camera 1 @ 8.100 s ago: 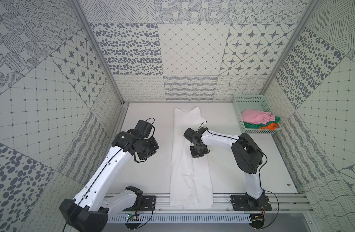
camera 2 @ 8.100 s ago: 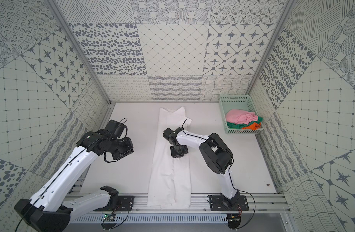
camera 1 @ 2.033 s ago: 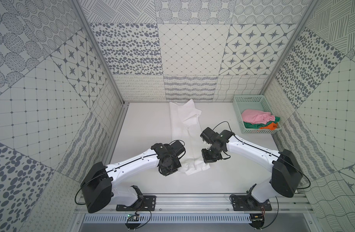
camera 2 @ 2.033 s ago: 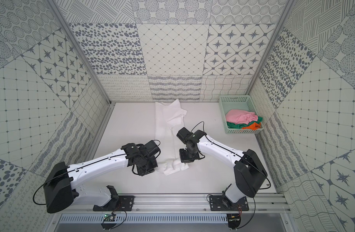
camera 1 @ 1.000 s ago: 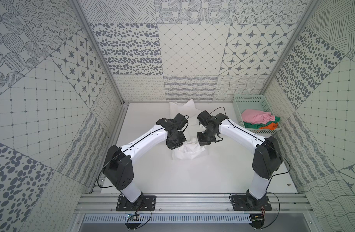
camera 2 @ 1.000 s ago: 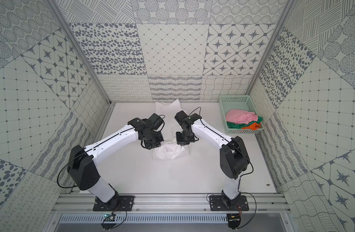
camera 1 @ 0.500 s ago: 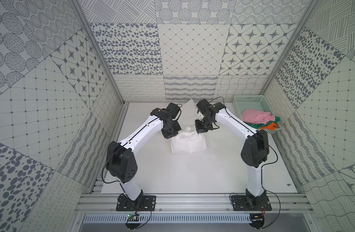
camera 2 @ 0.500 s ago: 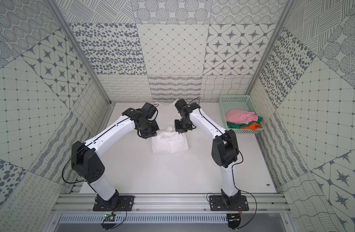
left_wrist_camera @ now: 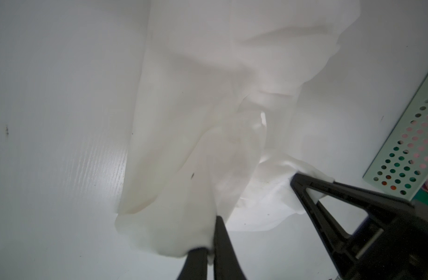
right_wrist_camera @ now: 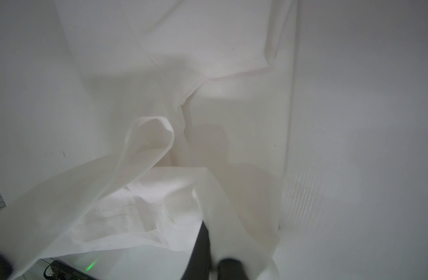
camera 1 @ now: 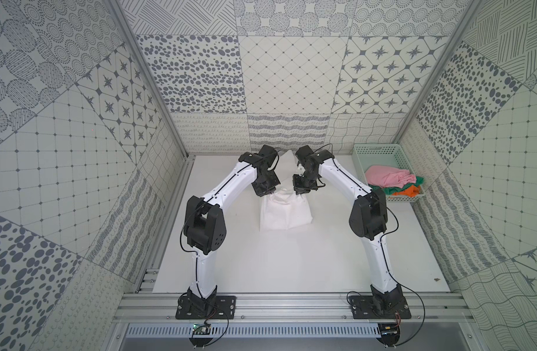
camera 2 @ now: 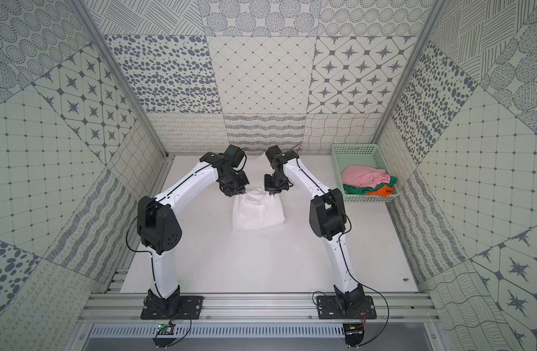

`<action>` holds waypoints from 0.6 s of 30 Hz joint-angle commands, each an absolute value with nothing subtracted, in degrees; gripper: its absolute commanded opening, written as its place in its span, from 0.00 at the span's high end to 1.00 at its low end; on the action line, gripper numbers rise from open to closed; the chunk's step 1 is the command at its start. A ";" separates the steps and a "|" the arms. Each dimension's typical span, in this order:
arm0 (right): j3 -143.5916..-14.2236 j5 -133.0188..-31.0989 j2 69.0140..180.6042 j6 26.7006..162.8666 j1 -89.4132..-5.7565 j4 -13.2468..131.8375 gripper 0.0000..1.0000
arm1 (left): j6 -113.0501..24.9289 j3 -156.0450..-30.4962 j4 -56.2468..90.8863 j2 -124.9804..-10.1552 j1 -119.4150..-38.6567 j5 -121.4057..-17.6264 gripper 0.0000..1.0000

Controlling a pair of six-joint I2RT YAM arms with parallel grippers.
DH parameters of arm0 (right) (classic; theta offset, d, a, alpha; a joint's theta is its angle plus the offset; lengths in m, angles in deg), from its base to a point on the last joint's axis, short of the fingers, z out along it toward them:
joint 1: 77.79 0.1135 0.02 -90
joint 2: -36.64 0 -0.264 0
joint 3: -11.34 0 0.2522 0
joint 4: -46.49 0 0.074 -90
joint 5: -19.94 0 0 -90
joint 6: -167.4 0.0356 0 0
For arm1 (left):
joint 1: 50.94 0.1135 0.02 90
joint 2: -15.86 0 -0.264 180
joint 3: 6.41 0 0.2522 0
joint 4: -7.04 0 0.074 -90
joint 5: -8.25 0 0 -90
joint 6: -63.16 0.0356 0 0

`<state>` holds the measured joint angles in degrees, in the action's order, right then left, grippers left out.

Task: Fold and stack t-shirts
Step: Fold the T-shirt.

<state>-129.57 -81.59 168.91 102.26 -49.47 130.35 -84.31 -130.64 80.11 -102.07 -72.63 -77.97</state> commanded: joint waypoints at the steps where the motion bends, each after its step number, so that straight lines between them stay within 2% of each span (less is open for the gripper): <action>1: -133.65 -82.05 171.31 102.32 -50.44 130.01 0.98 | -81.17 -135.89 81.84 -105.49 -70.82 -76.22 1.00; 4: -136.18 -82.09 173.86 102.36 -51.58 129.91 0.98 | -80.73 -136.99 81.89 -107.26 -69.75 -75.66 1.00; 5: -136.93 -82.10 174.71 102.44 -51.98 129.80 0.98 | -80.60 -137.17 81.77 -107.80 -69.48 -75.32 0.97; 6: -137.69 -82.21 175.60 102.45 -52.36 129.77 0.95 | -80.50 -137.27 81.45 -108.57 -69.27 -74.75 0.87; 8: -139.17 -83.17 177.43 102.28 -53.04 129.57 0.71 | -80.33 -137.58 81.15 -110.03 -69.05 -73.23 0.49; 9: -139.77 -83.65 178.18 102.27 -53.30 129.55 0.57 | -80.35 -138.04 81.66 -110.91 -69.04 -72.98 0.34; 10: -140.27 -83.90 178.82 102.12 -53.57 129.49 0.48 | -80.29 -138.25 82.11 -111.60 -69.04 -72.72 0.26; 11: -140.80 -83.75 179.19 101.84 -53.74 129.38 0.44 | -80.03 -138.16 82.34 -112.00 -69.04 -72.46 0.22; 13: -141.70 -83.49 179.27 100.86 -54.27 128.97 0.41 | -79.72 -137.29 82.78 -112.02 -69.12 -72.72 0.18; 18: -143.47 -85.63 177.25 99.14 -55.14 128.26 0.40 | -79.57 -130.81 79.86 -107.51 -69.13 -73.14 0.16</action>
<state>-140.80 -83.80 178.99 100.86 -54.94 129.85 -81.28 -134.23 80.20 -110.42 -69.46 -74.48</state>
